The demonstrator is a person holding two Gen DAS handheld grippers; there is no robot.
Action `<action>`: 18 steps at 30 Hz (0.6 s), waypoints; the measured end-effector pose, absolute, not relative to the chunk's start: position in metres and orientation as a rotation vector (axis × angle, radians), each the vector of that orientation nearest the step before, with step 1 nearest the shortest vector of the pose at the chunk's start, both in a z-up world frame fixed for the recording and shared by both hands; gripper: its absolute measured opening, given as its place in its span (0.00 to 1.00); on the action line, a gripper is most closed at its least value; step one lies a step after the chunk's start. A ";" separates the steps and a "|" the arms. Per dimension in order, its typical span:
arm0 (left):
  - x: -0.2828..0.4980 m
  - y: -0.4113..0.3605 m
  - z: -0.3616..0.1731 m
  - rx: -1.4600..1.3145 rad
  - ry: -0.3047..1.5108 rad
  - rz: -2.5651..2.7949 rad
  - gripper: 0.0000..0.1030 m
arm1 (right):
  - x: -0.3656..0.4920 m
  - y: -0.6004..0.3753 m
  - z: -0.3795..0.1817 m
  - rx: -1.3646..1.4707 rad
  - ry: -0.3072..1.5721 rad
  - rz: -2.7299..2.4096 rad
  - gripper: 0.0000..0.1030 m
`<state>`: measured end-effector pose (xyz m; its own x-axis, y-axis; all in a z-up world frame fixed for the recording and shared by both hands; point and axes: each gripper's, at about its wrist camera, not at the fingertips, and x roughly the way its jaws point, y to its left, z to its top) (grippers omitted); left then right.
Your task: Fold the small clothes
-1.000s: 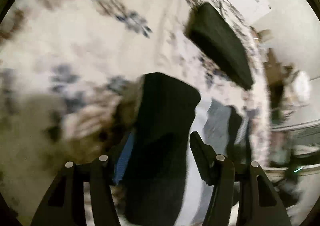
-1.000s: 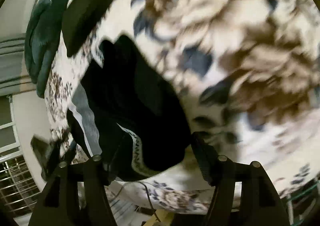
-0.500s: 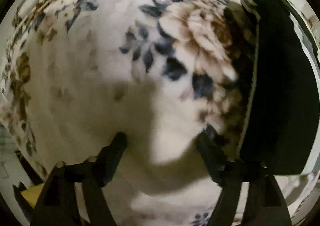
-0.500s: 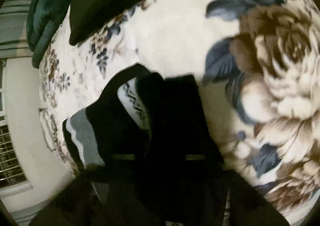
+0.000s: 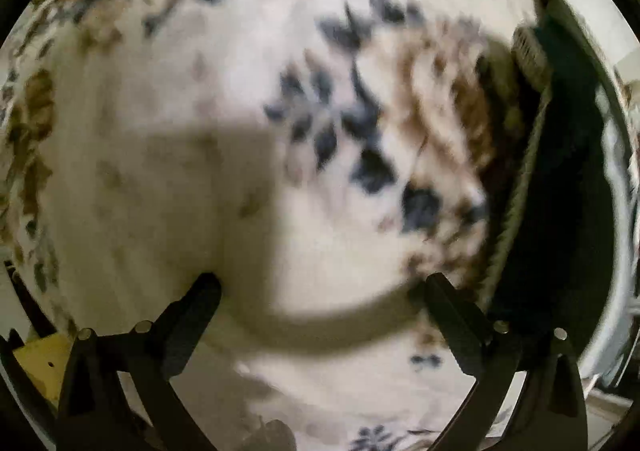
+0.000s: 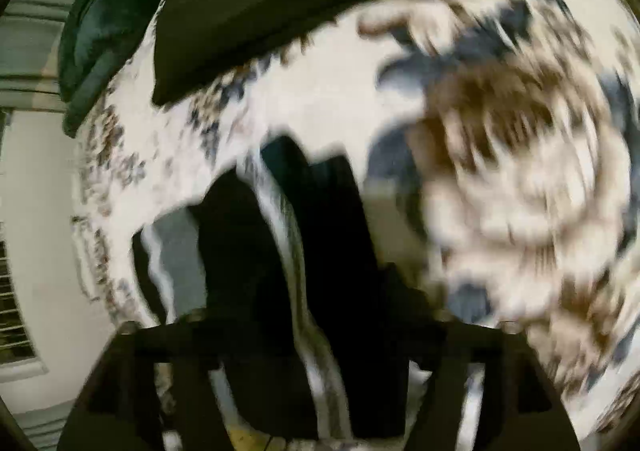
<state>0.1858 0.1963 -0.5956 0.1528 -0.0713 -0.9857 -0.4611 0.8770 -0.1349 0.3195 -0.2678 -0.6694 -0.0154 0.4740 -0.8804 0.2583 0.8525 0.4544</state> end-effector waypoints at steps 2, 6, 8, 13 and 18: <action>0.186 0.196 -0.576 -0.452 1.358 0.303 1.00 | 0.298 -0.265 -0.677 0.586 1.671 0.221 0.71; 0.195 0.187 -0.545 -0.435 1.305 0.300 1.00 | 0.254 -0.267 -0.700 0.591 1.737 0.163 0.11; 0.199 0.177 -0.538 -0.439 1.296 0.279 1.00 | 0.244 -0.280 -0.689 0.639 1.662 0.105 0.06; 0.231 0.149 -0.534 -0.369 1.277 0.228 1.00 | 0.241 -0.297 -0.690 0.617 1.679 0.055 0.06; 0.265 0.144 -0.516 -0.344 1.221 0.194 1.00 | 0.282 -0.296 -0.674 0.570 1.619 0.131 0.37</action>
